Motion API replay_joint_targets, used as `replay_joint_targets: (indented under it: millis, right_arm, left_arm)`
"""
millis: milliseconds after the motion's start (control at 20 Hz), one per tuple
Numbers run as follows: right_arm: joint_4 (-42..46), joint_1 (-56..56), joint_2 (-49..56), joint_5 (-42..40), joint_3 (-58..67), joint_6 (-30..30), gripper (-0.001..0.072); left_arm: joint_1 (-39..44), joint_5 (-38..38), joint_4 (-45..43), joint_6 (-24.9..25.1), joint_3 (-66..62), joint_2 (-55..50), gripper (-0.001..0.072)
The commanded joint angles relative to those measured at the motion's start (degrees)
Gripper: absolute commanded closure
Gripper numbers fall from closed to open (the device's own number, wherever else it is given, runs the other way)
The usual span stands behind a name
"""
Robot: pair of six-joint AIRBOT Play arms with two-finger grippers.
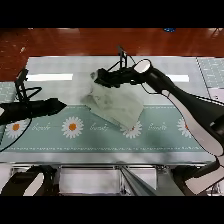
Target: Fold the shirts.
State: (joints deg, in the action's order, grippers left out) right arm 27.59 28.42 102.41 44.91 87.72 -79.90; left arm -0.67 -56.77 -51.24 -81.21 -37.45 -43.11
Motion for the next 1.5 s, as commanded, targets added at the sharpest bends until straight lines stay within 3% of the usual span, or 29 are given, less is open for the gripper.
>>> replay_joint_targets:
  millis: [0, 200, 300, 400, 550, 650, 750, 850, 1000, 1100, 1250, 1350, 1450]
  right_arm:
    - [-1.7, 1.2, 4.2, 1.2, 2.4, 0.3, 0.0303]
    - [-1.3, -7.3, -2.5, 15.7, 2.4, -0.7, 0.0310]
    - [5.1, -14.1, -10.3, 21.4, 2.4, -2.9, 0.0310]
    - [23.3, -19.8, -21.0, 24.3, 0.3, -9.6, 0.0310]
    - [57.1, -22.3, -39.3, 23.4, -14.8, -25.0, 0.0306]
    - [63.2, -22.5, -49.0, 18.5, -29.5, -31.7, 0.0300]
    - [56.8, -22.6, -54.2, 10.5, -42.6, -35.5, 0.0300]
    - [44.1, -22.6, -54.4, 1.6, -52.4, -35.3, 0.0299]
    - [25.8, -22.6, -49.2, -7.2, -59.3, -26.3, 0.0300]
    - [15.8, -22.6, -43.3, -7.4, -59.2, -18.8, 0.0300]
    - [-4.2, -22.6, -35.4, -5.3, -59.2, -2.8, 0.0300]
    - [-9.7, -22.1, -31.7, -4.0, -59.1, 1.4, 0.0300]
    - [-9.6, -19.3, -28.3, -4.0, -57.4, 1.4, 0.0300]
  left_arm:
    - [1.2, 2.4, 0.3, 0.0, 2.3, -0.5, 0.0681]
    - [-0.7, 4.3, 0.3, -0.5, 1.9, -1.0, 0.0681]
    - [-2.4, 2.6, 0.5, -0.7, 1.3, -0.9, 0.0681]
    - [-2.6, 1.4, 0.9, -0.7, 1.3, -0.7, 0.0681]
    - [-1.8, 1.4, 0.9, -0.7, 1.3, -0.7, 0.0681]
    - [-1.7, 1.3, 0.9, -0.7, 1.3, -0.7, 0.0681]
    - [-1.5, 1.2, 0.9, -0.7, 1.3, -0.7, 0.0681]
    - [-1.0, 1.2, 0.9, -0.7, 1.3, -0.7, 0.0681]
    - [-0.5, 1.2, 0.9, -0.7, 1.3, -0.8, 0.0681]
    - [-0.3, 1.2, 0.9, -0.7, 1.3, -1.3, 0.0680]
    - [-0.3, 1.2, 0.9, -0.7, 1.3, -2.0, 0.0681]
    - [-0.3, 1.2, 0.9, -0.7, 1.3, -2.3, 0.0681]
    - [-0.3, 1.2, 0.9, -0.7, 1.3, -2.4, 0.0681]
